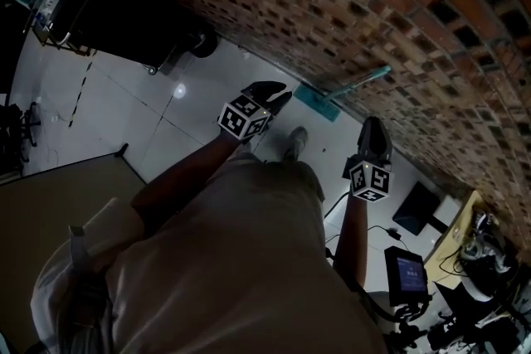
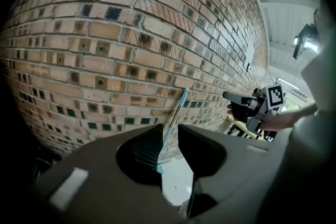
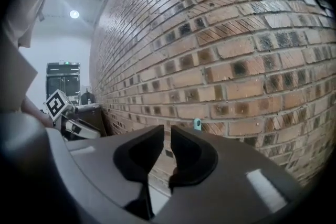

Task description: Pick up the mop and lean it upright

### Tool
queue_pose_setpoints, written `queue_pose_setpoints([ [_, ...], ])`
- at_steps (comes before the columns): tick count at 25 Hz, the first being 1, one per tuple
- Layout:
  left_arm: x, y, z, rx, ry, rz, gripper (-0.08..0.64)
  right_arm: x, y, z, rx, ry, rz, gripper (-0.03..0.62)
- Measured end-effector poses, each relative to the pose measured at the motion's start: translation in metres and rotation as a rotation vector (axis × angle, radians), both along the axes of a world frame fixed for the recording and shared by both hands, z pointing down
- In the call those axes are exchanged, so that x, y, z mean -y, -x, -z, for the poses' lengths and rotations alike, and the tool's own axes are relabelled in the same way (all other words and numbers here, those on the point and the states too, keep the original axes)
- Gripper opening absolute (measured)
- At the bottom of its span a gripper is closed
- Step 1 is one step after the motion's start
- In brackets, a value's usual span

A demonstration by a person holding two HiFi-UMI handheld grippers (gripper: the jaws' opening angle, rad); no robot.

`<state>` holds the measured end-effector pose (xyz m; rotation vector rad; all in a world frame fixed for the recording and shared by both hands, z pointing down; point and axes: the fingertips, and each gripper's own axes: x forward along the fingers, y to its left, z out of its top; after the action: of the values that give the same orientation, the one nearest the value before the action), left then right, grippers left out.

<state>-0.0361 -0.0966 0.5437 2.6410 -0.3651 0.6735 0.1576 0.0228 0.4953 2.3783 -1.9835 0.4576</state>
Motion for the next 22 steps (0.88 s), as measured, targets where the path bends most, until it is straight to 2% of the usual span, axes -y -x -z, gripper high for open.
queue_pose_setpoints([
  [7,-0.011,0.072,0.001,-0.031,0.009,-0.028,0.11,-0.01,0.076,0.014,0.0,0.016,-0.038,0.048],
  [14,-0.023,0.13,0.004,-0.053,-0.003,-0.063,0.11,-0.03,0.151,0.026,-0.049,0.035,-0.053,0.048],
  [22,-0.049,0.174,-0.01,-0.041,0.003,-0.135,0.11,-0.08,0.194,0.029,-0.041,0.008,-0.162,0.048],
])
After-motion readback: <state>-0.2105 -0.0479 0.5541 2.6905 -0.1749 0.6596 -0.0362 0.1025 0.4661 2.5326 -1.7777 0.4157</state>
